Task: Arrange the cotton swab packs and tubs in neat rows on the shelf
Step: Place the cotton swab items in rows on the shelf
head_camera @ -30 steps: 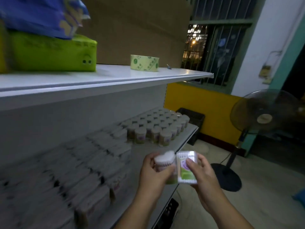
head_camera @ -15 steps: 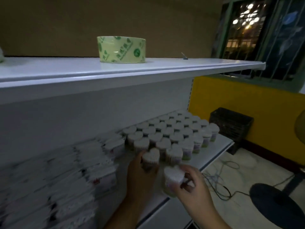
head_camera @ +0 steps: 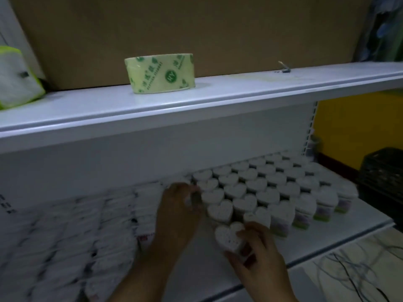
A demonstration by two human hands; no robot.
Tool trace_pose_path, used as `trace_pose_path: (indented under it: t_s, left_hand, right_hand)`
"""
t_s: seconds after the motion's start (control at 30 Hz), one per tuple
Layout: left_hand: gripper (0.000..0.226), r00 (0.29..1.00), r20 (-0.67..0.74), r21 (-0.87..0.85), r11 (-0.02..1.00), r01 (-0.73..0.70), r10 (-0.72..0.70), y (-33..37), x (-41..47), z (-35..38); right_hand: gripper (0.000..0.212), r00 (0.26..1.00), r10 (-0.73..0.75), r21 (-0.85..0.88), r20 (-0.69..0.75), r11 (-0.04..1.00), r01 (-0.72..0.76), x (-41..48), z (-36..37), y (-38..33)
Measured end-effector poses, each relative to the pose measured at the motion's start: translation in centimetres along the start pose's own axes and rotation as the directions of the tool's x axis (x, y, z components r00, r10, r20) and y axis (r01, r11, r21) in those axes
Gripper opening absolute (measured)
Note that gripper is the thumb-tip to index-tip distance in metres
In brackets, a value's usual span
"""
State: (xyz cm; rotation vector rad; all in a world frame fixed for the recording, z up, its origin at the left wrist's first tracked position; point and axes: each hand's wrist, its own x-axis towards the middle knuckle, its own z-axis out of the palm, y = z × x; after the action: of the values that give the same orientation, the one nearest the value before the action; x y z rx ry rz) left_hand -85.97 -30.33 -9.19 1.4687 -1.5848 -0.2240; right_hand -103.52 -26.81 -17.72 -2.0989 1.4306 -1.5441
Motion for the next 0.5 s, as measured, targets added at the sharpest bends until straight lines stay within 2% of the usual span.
trace_pose_path:
  t_s: [0.07, 0.1, 0.17, 0.27, 0.33, 0.5]
  left_hand:
    - [0.044, 0.998, 0.059, 0.061, 0.998, -0.004, 0.000, -0.5, 3.6, -2.5]
    - [0.057, 0.984, 0.172, 0.120, 0.993, 0.016, -0.037, -1.1, 5.4, -3.3]
    - [0.084, 0.895, 0.418, 0.328, 0.944, 0.009, -0.154, -2.2, 8.1, -3.7]
    - [0.109, 0.749, 0.610, 0.549, 0.820, -0.163, -0.259, -3.2, 9.7, -2.3]
    - [0.113, 0.709, 0.640, 0.623, 0.742, -0.250, -0.298, -3.9, 10.0, -1.0]
    - [0.092, 0.769, 0.593, 0.728, 0.567, -0.386, -0.237, -4.7, 10.0, 1.1]
  right_hand:
    - [0.046, 0.999, -0.033, -0.032, 0.019, 0.999, 0.033, 0.8, 0.5, 0.0]
    - [0.055, 0.999, -0.025, -0.047, 0.040, 0.999, 0.027, 1.2, 0.7, 0.0]
    - [0.062, 0.998, -0.029, -0.125, 0.047, 0.991, 0.035, 1.6, 1.2, 0.0]
    - [0.042, 0.998, -0.053, -0.244, 0.026, 0.968, 0.058, 1.8, 0.7, -0.6]
    - [0.038, 0.999, -0.046, -0.321, 0.008, 0.946, 0.046, 1.8, 0.3, -1.0]
    - [0.041, 0.993, -0.114, -0.467, -0.017, 0.880, 0.093, 2.0, 0.0, -1.4]
